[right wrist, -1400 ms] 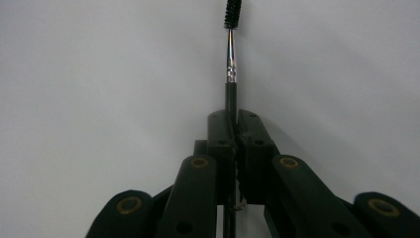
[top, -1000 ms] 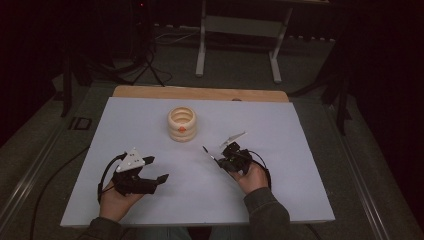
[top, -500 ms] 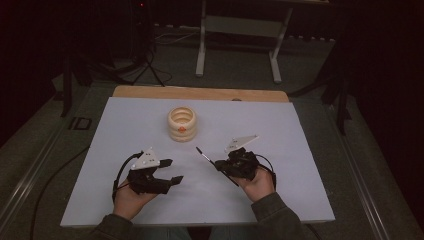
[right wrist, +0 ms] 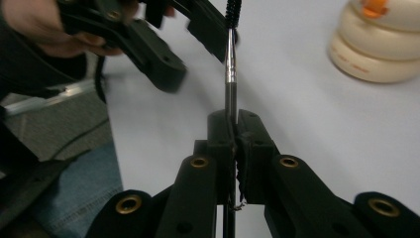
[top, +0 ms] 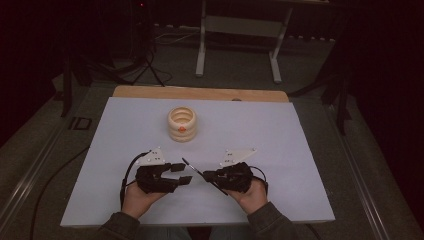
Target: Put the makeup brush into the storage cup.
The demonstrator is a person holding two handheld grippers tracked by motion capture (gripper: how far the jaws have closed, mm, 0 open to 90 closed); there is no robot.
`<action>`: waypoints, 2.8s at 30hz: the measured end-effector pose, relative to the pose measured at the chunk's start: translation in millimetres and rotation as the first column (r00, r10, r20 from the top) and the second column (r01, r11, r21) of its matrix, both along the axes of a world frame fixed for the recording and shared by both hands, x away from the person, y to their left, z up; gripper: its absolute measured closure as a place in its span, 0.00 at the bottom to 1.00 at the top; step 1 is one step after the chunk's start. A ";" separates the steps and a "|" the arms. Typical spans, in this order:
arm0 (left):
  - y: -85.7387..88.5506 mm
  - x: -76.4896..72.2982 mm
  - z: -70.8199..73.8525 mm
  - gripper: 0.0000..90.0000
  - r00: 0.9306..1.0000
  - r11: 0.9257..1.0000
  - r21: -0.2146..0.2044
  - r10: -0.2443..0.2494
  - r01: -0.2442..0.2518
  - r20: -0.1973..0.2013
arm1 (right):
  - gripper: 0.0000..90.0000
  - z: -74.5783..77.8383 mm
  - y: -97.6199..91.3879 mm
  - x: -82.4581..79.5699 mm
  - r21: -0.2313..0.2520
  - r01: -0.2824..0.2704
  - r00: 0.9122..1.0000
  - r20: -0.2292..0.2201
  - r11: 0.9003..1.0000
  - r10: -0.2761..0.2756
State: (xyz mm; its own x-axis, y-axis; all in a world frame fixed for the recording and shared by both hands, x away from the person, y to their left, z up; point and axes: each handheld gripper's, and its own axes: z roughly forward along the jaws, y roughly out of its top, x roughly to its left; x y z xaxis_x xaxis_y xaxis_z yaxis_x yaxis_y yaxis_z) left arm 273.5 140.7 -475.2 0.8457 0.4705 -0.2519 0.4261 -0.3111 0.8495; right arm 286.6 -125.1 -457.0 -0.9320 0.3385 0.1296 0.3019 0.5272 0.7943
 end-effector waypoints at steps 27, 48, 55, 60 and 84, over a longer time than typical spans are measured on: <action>5.4 0.5 1.9 0.95 0.991 0.989 -0.110 -0.109 0.101 -0.071 | 0.88 -15.6 22.3 -12.6 -0.042 -0.123 0.988 0.084 0.992 0.126; -2.5 -5.4 13.0 0.76 0.998 0.998 -0.006 -0.067 0.067 -0.013 | 0.95 -17.6 23.3 -9.7 -0.044 -0.102 0.993 0.057 0.994 0.104; -7.0 -4.4 13.1 0.93 0.997 0.997 -0.013 -0.082 0.082 -0.013 | 0.95 -17.3 22.8 -8.7 -0.042 -0.094 0.994 0.053 0.995 0.096; -10.1 -3.0 14.4 0.95 0.997 0.997 0.007 -0.082 0.082 -0.011 | 0.80 -17.8 19.3 -6.7 -0.030 -0.084 0.995 0.052 0.996 0.086; 1.2 39.6 34.5 0.95 0.999 0.997 0.062 -0.039 0.038 0.015 | 0.45 -15.4 -66.1 13.6 0.019 0.045 0.999 -0.006 0.999 -0.045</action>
